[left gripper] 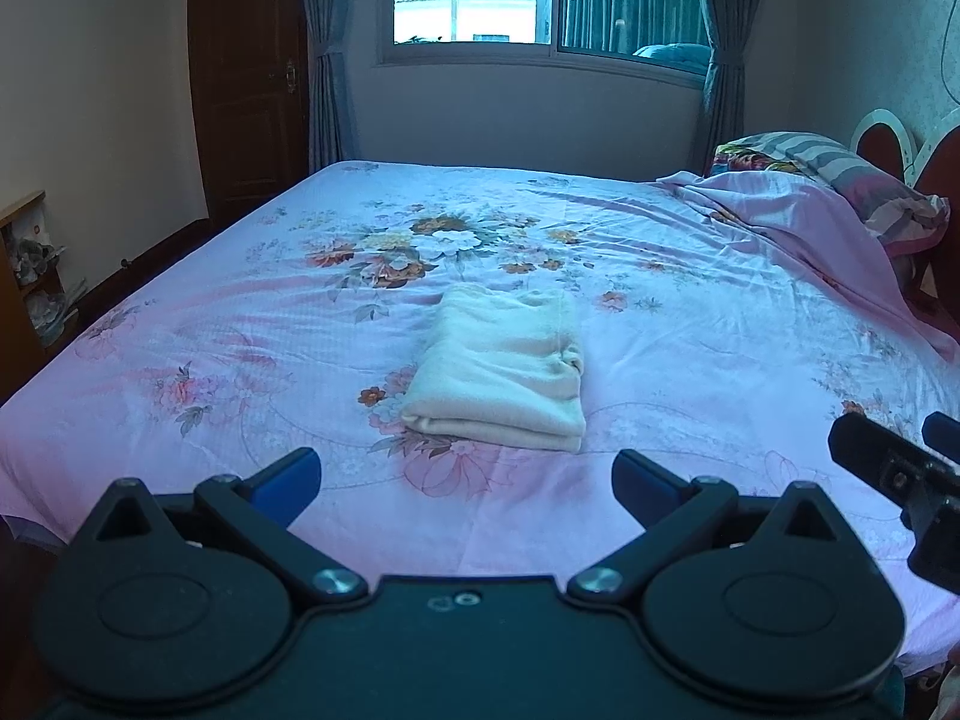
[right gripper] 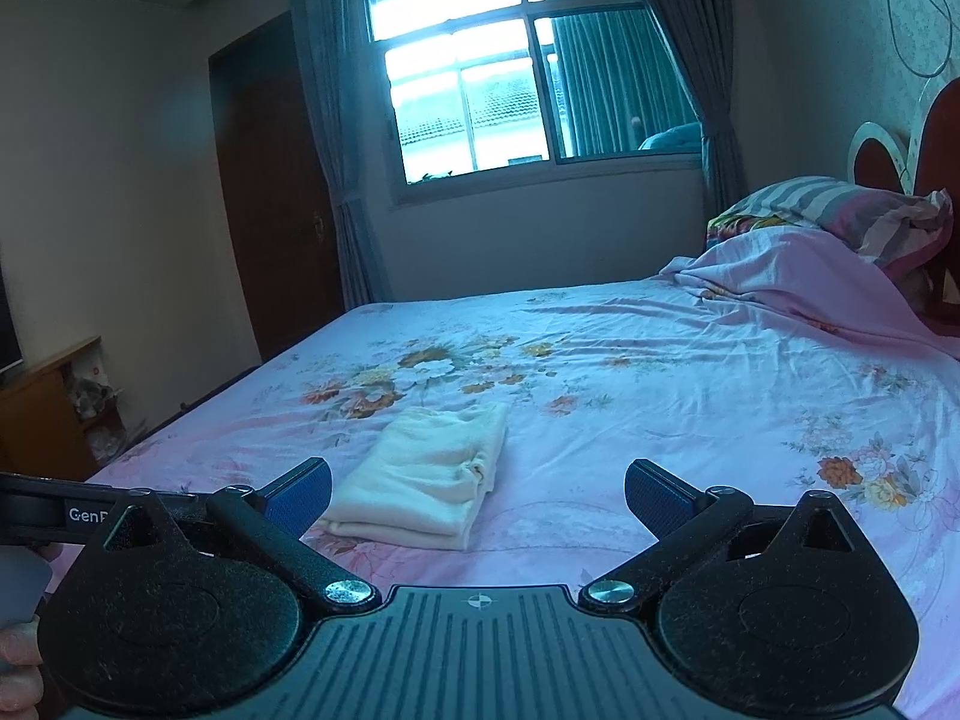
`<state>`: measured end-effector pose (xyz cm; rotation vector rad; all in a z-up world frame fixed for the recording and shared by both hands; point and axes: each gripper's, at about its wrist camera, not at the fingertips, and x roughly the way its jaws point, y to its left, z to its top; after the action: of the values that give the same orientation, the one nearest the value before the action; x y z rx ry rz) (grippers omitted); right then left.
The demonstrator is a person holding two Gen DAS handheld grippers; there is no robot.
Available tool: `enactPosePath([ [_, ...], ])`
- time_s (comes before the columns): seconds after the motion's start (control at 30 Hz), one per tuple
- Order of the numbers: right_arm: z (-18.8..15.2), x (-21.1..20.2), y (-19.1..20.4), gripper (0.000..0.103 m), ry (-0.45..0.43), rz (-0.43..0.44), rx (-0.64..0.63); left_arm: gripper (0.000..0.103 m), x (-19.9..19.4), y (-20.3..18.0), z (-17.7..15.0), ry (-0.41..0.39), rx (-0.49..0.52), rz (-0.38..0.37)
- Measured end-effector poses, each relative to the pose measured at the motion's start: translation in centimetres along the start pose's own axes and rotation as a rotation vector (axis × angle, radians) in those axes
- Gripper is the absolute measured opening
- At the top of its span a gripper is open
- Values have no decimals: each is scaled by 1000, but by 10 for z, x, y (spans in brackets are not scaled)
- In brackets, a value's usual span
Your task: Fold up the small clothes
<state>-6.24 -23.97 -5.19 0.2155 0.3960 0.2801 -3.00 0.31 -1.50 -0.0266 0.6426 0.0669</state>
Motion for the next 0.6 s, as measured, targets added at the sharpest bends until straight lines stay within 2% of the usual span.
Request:
enactPosePath([
  [0.6, -2, 4, 3, 103, 4, -2, -3, 102, 0, 1, -2, 3, -1, -2],
])
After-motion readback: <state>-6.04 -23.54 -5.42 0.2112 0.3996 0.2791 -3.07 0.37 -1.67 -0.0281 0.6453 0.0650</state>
